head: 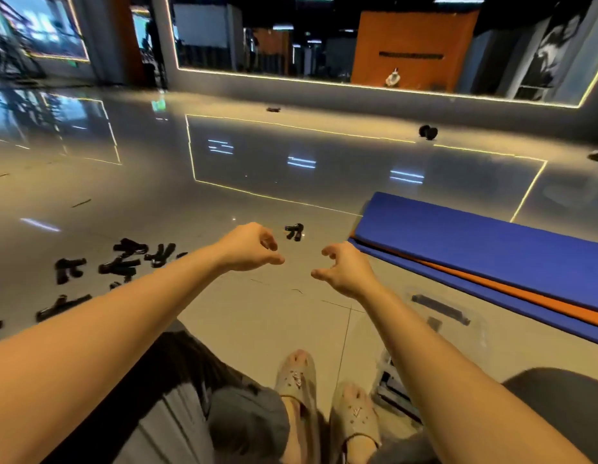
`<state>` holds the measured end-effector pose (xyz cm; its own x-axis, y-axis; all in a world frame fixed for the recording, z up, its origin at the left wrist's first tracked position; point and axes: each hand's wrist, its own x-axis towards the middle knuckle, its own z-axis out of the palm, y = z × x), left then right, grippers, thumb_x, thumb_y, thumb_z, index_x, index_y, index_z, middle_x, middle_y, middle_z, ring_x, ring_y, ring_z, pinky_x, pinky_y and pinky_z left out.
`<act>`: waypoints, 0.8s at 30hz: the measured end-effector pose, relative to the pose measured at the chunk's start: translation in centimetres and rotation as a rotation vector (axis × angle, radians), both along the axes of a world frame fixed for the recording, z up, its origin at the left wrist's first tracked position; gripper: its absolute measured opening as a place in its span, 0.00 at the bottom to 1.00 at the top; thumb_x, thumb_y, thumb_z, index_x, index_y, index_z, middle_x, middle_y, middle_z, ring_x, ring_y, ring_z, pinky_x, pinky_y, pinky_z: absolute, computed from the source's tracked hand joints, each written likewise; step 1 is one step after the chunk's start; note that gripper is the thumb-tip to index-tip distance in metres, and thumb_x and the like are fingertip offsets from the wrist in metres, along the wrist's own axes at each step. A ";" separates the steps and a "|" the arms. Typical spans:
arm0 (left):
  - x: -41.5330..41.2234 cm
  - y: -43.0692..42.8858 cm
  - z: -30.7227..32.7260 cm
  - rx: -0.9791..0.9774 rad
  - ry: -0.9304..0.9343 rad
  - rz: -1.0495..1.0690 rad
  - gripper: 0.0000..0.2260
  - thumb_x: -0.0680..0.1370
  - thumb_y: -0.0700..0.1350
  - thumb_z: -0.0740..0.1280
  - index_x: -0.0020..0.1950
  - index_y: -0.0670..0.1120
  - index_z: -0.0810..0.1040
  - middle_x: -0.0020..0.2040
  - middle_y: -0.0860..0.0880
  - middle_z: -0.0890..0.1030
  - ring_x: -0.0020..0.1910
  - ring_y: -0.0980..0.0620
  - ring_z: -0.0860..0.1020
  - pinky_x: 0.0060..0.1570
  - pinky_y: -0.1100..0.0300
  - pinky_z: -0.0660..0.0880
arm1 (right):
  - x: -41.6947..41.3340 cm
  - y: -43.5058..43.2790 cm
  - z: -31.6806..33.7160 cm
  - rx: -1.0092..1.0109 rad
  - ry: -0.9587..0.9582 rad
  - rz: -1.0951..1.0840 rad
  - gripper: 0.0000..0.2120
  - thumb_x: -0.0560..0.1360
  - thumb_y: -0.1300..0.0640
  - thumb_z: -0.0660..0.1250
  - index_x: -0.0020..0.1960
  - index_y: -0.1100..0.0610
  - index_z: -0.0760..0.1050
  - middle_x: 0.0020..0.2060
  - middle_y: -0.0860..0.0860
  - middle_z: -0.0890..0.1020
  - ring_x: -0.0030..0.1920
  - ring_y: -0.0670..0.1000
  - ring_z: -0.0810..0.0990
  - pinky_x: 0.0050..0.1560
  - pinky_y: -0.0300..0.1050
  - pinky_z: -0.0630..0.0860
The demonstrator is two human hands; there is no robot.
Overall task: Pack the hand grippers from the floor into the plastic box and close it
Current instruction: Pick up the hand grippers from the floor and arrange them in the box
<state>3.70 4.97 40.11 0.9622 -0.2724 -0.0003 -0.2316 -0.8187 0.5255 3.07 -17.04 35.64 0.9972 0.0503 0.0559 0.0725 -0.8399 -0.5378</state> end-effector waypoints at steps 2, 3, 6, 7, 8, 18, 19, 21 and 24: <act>-1.8 3.7 0.6 0.013 -0.027 0.056 0.18 0.76 0.54 0.74 0.61 0.45 0.82 0.55 0.48 0.84 0.50 0.55 0.80 0.41 0.68 0.72 | 0.2 3.8 0.3 0.017 0.012 0.092 0.29 0.75 0.47 0.74 0.72 0.55 0.72 0.67 0.54 0.75 0.62 0.55 0.77 0.62 0.52 0.77; -2.7 5.5 0.9 0.015 -0.037 0.086 0.18 0.76 0.53 0.74 0.61 0.46 0.81 0.55 0.49 0.83 0.49 0.56 0.80 0.41 0.69 0.71 | 0.4 5.7 0.3 0.020 0.021 0.139 0.29 0.75 0.46 0.74 0.72 0.55 0.72 0.66 0.55 0.77 0.63 0.55 0.78 0.62 0.53 0.77; -4.7 10.8 2.0 0.007 -0.033 0.191 0.17 0.76 0.52 0.74 0.62 0.48 0.80 0.55 0.50 0.83 0.48 0.58 0.80 0.43 0.68 0.73 | 1.3 11.2 0.3 0.024 0.039 0.253 0.28 0.75 0.45 0.74 0.70 0.58 0.74 0.65 0.56 0.79 0.63 0.56 0.79 0.63 0.55 0.77; -5.1 12.6 2.4 0.004 -0.029 0.229 0.16 0.76 0.52 0.74 0.61 0.48 0.79 0.55 0.50 0.83 0.48 0.59 0.80 0.44 0.67 0.73 | 1.6 13.0 0.2 0.031 0.045 0.288 0.28 0.75 0.45 0.74 0.70 0.58 0.74 0.65 0.56 0.79 0.62 0.57 0.79 0.63 0.54 0.77; -5.5 14.3 2.7 0.007 -0.026 0.266 0.16 0.76 0.52 0.74 0.61 0.48 0.80 0.54 0.50 0.83 0.49 0.59 0.81 0.45 0.66 0.74 | 1.9 14.8 0.0 0.043 0.054 0.323 0.28 0.75 0.46 0.73 0.70 0.58 0.74 0.64 0.57 0.79 0.62 0.57 0.79 0.63 0.53 0.77; -8.7 29.1 -1.5 0.160 0.166 0.573 0.14 0.78 0.49 0.72 0.61 0.45 0.81 0.56 0.48 0.82 0.54 0.52 0.79 0.53 0.58 0.74 | 4.7 31.6 -5.3 0.100 0.232 0.577 0.21 0.77 0.53 0.72 0.66 0.61 0.75 0.61 0.59 0.80 0.60 0.56 0.80 0.62 0.54 0.78; -9.2 30.6 -2.6 0.150 0.175 0.610 0.14 0.78 0.50 0.72 0.61 0.45 0.80 0.56 0.49 0.82 0.54 0.52 0.79 0.54 0.58 0.75 | 4.7 33.4 -6.3 0.084 0.256 0.608 0.22 0.77 0.53 0.72 0.67 0.61 0.74 0.62 0.59 0.80 0.60 0.56 0.79 0.62 0.54 0.78; -10.2 33.3 -4.9 0.121 0.193 0.681 0.14 0.78 0.50 0.72 0.61 0.46 0.80 0.55 0.49 0.81 0.53 0.52 0.79 0.55 0.56 0.76 | 4.8 36.9 -8.4 0.051 0.302 0.661 0.22 0.77 0.53 0.73 0.67 0.61 0.74 0.62 0.58 0.79 0.61 0.56 0.79 0.62 0.52 0.78; -11.8 36.7 -8.3 0.045 0.202 0.781 0.13 0.77 0.50 0.72 0.60 0.48 0.80 0.54 0.51 0.80 0.50 0.55 0.77 0.46 0.62 0.72 | 4.5 41.3 -10.8 -0.057 0.345 0.735 0.22 0.77 0.54 0.73 0.67 0.61 0.75 0.63 0.58 0.79 0.62 0.57 0.78 0.61 0.50 0.77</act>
